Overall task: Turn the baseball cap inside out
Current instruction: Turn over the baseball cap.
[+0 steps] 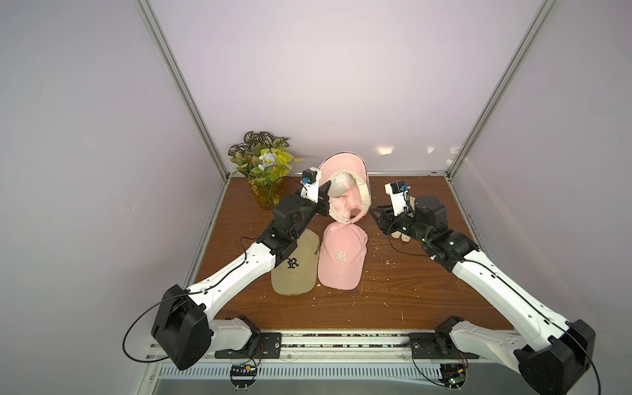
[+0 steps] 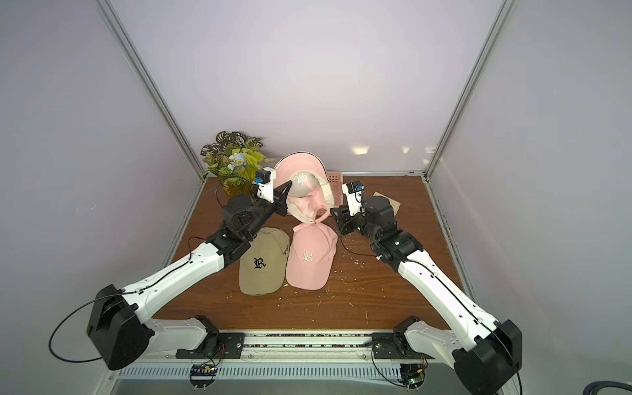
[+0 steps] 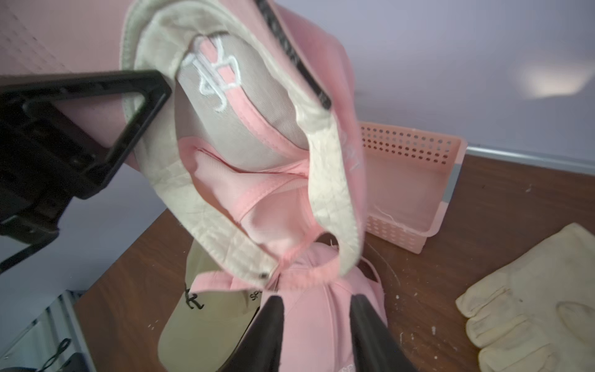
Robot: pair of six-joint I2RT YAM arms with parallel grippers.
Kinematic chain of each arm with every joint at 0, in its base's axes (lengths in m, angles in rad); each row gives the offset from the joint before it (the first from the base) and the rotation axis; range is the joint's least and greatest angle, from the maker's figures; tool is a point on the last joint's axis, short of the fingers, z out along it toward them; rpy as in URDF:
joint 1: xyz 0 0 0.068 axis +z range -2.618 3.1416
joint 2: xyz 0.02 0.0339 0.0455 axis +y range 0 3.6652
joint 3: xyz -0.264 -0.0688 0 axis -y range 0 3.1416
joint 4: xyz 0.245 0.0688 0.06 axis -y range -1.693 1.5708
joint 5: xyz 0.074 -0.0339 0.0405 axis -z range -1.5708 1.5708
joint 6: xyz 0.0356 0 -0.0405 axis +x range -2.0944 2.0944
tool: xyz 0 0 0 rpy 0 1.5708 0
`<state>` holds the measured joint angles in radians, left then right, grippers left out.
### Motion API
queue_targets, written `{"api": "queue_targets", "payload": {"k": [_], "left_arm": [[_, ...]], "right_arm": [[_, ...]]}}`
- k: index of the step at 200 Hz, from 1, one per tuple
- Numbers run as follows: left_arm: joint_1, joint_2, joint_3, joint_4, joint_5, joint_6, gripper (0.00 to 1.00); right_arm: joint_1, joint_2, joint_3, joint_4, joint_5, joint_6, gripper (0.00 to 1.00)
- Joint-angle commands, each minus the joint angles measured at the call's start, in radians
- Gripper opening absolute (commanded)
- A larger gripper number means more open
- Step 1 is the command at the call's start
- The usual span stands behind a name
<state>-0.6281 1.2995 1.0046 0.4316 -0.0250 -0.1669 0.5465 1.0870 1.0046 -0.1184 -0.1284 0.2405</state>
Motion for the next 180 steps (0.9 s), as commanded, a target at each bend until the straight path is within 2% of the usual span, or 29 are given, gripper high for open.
{"api": "queue_targets", "payload": {"k": [1,21,40,64,76,120,152,180], "left_arm": [[-0.001,-0.029,0.058,-0.048,0.133,-0.123,0.00],[0.000,-0.021,0.098,-0.100,0.168,-0.201,0.01],[-0.001,0.005,0.157,-0.154,0.210,-0.256,0.01],[-0.004,0.043,0.219,-0.196,0.271,-0.290,0.02],[-0.005,0.052,0.234,-0.201,0.303,-0.305,0.02],[-0.038,0.043,0.252,-0.221,0.362,-0.353,0.02],[-0.053,0.063,0.270,-0.243,0.415,-0.368,0.02],[-0.052,0.081,0.292,-0.246,0.450,-0.385,0.03]], "right_arm": [[-0.001,-0.104,-0.053,0.153,0.036,-0.057,0.50],[0.004,-0.154,-0.083,0.217,-0.049,-0.104,0.52],[0.025,-0.140,-0.061,0.231,-0.132,-0.138,0.48],[0.090,-0.108,-0.034,0.281,-0.132,-0.173,0.42],[0.135,-0.085,-0.019,0.300,-0.062,-0.206,0.41],[0.231,0.042,0.020,0.415,0.363,-0.254,0.38],[0.240,0.108,0.005,0.526,0.523,-0.267,0.41],[0.240,0.201,0.047,0.455,0.604,-0.279,0.48]]}}
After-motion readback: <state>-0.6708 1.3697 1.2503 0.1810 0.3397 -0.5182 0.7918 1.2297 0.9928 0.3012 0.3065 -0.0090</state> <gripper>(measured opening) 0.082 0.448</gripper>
